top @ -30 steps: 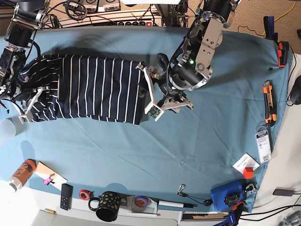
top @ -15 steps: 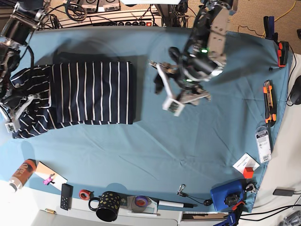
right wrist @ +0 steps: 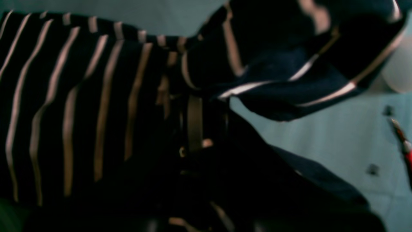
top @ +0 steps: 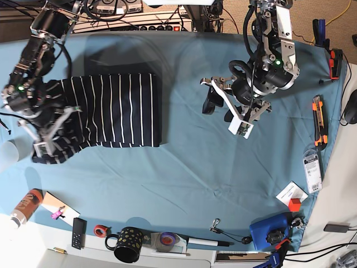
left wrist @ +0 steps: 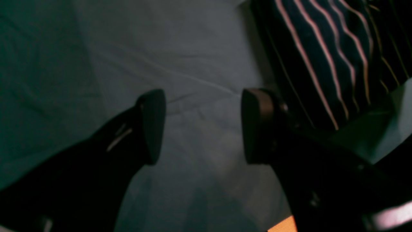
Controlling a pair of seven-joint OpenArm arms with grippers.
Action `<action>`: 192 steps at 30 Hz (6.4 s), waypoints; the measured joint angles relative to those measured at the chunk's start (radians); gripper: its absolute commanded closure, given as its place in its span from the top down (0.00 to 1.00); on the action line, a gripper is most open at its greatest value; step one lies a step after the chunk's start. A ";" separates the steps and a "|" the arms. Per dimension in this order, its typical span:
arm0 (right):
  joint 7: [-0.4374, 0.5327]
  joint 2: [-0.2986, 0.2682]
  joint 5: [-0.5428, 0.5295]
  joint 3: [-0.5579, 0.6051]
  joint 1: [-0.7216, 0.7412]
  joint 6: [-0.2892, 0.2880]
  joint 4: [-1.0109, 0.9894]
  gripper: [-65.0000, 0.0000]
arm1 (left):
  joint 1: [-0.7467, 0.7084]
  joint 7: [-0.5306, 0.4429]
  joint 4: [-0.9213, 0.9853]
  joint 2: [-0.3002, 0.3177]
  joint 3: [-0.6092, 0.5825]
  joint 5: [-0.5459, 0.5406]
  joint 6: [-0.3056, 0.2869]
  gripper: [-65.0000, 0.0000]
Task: Layout the t-shirt on the table in an organized manner, then fold the t-shirt properly
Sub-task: 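Fold the held end over the shirt with the right gripper, then lower the left gripper onto the folded stack and grasp its edge, then press and tuck the stack edges with both grippers to square it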
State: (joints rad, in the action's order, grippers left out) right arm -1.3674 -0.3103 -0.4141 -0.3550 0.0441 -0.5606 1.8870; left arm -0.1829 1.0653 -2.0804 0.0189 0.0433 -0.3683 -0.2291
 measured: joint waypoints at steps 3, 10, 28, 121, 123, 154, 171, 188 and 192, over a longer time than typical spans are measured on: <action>0.042 0.023 0.113 0.116 -0.002 0.019 0.000 0.00 | 0.000 0.000 0.000 0.000 -0.001 0.000 0.000 0.56; 0.080 0.028 0.161 0.331 -0.001 0.134 0.000 0.00 | 0.000 0.000 0.000 0.000 -0.001 0.000 0.000 0.56; 0.058 0.027 0.198 0.537 -0.009 0.204 0.008 0.32 | 0.000 -0.020 0.000 0.000 -0.001 0.000 -0.001 0.56; 0.161 -0.016 -0.291 -0.147 -0.253 -0.093 -0.193 0.00 | 0.364 -0.304 0.516 -0.090 -0.467 0.097 -0.061 0.45; 0.160 -0.016 -0.292 -0.147 -0.252 -0.093 -0.193 0.00 | 0.367 -0.306 0.522 -0.108 -0.465 0.095 -0.077 0.45; 0.152 -0.019 -0.407 -0.147 -0.246 -0.127 -0.187 0.00 | 0.493 -0.567 0.917 -0.151 -0.473 0.473 0.143 0.43; 0.153 -0.019 -0.479 -0.285 -0.246 -0.136 -0.187 0.00 | 0.544 -0.539 0.921 -0.151 -0.473 0.520 0.220 0.43; 0.045 -0.016 -0.650 -0.299 -0.119 -0.136 -0.187 0.00 | 0.539 -0.190 0.546 -0.151 -0.474 0.333 0.199 0.43; 0.016 -0.017 -0.659 -0.259 -0.121 -0.136 -0.187 0.00 | 0.539 -0.164 0.517 -0.151 -0.474 0.340 0.199 0.43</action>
State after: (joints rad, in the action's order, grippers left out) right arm -1.3514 -0.3271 -1.0733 -0.6144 -0.0765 -0.6968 1.7000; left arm 0.3557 0.9009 -1.5631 -0.1322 -0.4305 -0.0280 -0.0299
